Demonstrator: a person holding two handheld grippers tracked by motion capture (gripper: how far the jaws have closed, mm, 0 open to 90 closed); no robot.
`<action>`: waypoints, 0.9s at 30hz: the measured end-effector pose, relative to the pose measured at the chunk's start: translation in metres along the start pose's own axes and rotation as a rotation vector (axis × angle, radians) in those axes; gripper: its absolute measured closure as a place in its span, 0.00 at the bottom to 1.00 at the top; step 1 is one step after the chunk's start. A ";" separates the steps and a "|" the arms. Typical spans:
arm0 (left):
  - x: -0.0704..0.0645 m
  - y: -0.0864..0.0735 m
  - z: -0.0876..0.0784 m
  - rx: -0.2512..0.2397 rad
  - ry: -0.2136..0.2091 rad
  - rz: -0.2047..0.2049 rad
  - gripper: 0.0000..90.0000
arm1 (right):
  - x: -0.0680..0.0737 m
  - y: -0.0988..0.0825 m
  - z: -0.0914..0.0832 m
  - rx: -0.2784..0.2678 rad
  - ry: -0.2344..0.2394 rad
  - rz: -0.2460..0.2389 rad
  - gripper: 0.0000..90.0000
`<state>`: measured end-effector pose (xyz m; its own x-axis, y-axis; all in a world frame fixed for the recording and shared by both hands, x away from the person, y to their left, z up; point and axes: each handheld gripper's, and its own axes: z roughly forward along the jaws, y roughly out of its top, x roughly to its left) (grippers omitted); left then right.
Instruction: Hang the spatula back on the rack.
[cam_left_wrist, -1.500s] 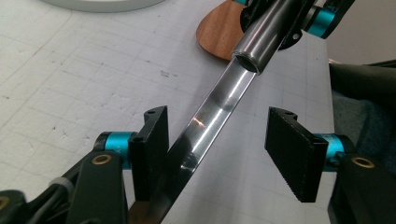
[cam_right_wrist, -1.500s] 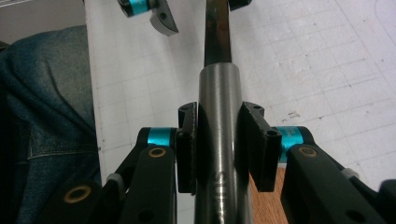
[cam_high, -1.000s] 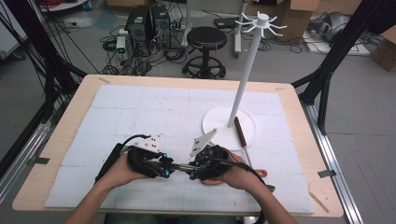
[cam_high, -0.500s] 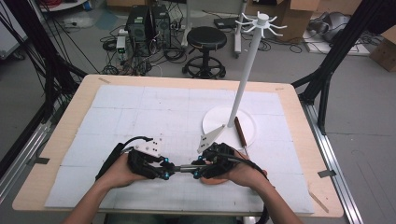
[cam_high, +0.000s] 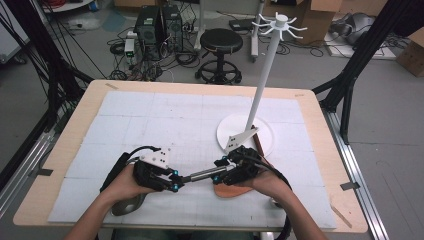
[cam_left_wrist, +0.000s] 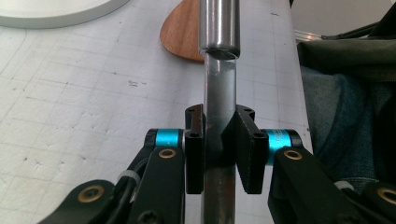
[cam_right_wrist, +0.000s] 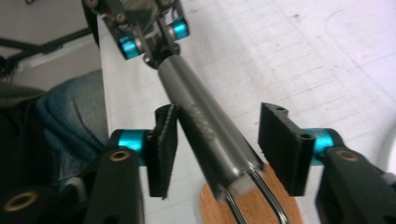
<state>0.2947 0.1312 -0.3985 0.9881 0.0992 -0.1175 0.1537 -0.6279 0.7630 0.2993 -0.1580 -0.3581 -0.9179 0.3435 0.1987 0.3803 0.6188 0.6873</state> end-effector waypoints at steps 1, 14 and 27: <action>0.000 0.000 0.000 -0.001 0.000 0.001 0.84 | -0.001 0.000 -0.001 -0.012 -0.001 0.008 0.48; 0.002 -0.001 -0.010 -0.023 0.023 -0.020 0.84 | -0.006 -0.008 -0.012 -0.116 -0.020 0.094 0.33; 0.007 0.005 -0.026 -0.105 0.083 -0.057 0.85 | -0.005 -0.003 -0.003 -0.193 -0.017 0.132 0.38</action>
<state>0.3021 0.1485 -0.3786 0.9736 0.1986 -0.1126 0.2041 -0.5361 0.8191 0.3028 -0.1635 -0.3593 -0.8587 0.4257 0.2853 0.4672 0.4216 0.7771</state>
